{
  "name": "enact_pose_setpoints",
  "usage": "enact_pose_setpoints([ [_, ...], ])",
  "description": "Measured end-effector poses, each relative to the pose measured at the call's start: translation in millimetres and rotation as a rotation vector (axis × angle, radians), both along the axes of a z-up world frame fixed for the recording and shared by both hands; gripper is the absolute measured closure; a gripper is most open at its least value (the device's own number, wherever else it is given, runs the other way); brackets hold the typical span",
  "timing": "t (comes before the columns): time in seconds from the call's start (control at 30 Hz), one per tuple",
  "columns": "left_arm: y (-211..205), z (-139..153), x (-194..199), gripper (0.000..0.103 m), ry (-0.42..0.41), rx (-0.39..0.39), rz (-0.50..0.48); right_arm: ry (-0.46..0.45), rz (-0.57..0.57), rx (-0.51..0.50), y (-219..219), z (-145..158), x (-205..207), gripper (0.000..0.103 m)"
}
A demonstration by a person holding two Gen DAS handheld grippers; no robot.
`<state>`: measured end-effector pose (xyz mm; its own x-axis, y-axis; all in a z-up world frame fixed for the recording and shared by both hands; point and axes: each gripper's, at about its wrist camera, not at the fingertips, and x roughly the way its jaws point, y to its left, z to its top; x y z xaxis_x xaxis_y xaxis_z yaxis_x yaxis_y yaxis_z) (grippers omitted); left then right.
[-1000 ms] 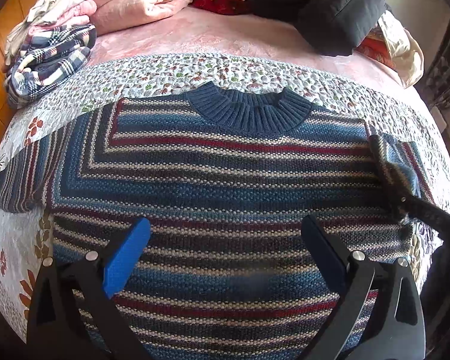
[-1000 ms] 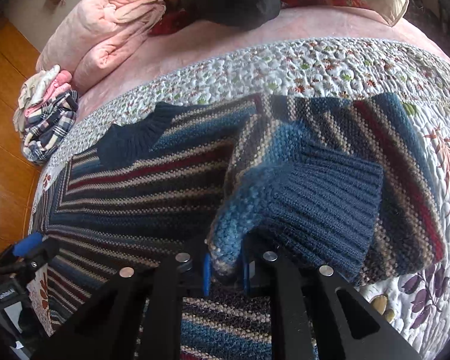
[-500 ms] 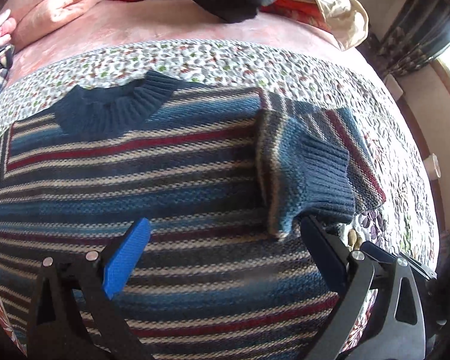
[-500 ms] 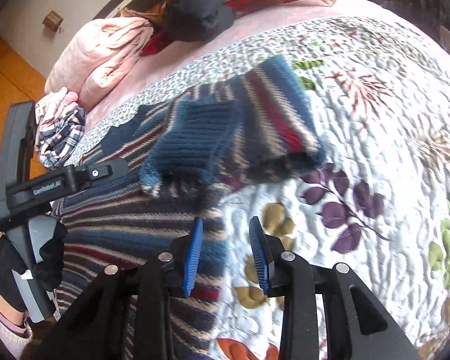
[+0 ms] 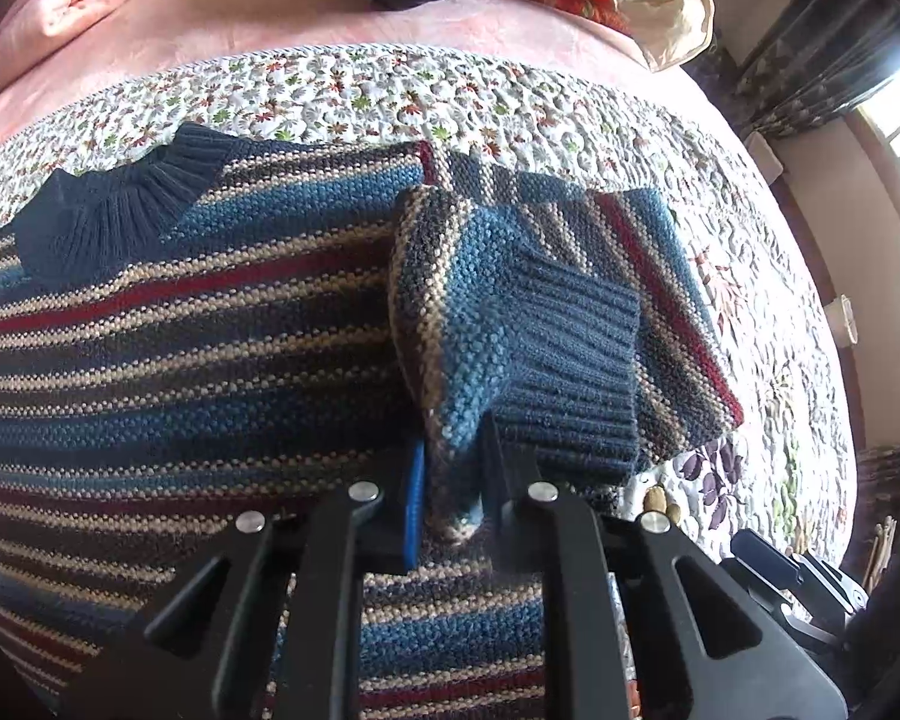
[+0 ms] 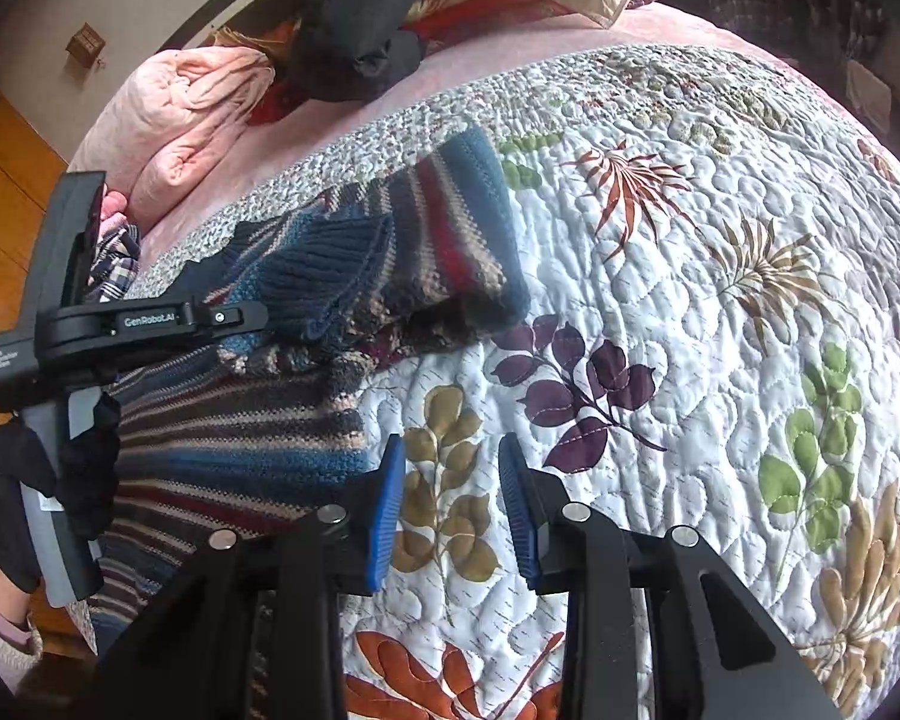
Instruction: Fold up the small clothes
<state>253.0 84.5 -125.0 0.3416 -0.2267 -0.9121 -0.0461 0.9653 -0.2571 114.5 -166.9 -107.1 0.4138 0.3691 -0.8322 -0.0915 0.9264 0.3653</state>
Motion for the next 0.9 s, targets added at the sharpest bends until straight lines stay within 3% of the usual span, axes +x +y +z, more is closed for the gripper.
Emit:
enact_pose_setpoints([
  [0.27, 70.6, 25.7, -17.1, 0.09, -0.052, 0.062, 0.057, -0.015, -0.015, 0.071, 24.0, 18.5, 38.8, 0.07],
  [0.47, 116.8, 20.3, -15.6, 0.09, -0.031, 0.062, 0.098, 0.061, 0.014, 0.19, 58.5, 1.6, 83.8, 0.07],
  [0.7, 132.5, 3.4, -16.2, 0.088, -0.018, 0.073, 0.111, 0.148, -0.017, 0.152, 75.4, -39.3, 94.9, 0.073],
  [0.9, 163.1, 11.6, -27.2, 0.084, -0.042, 0.155, 0.175, 0.144, 0.01, 0.112, 83.0, -40.9, 95.7, 0.073],
])
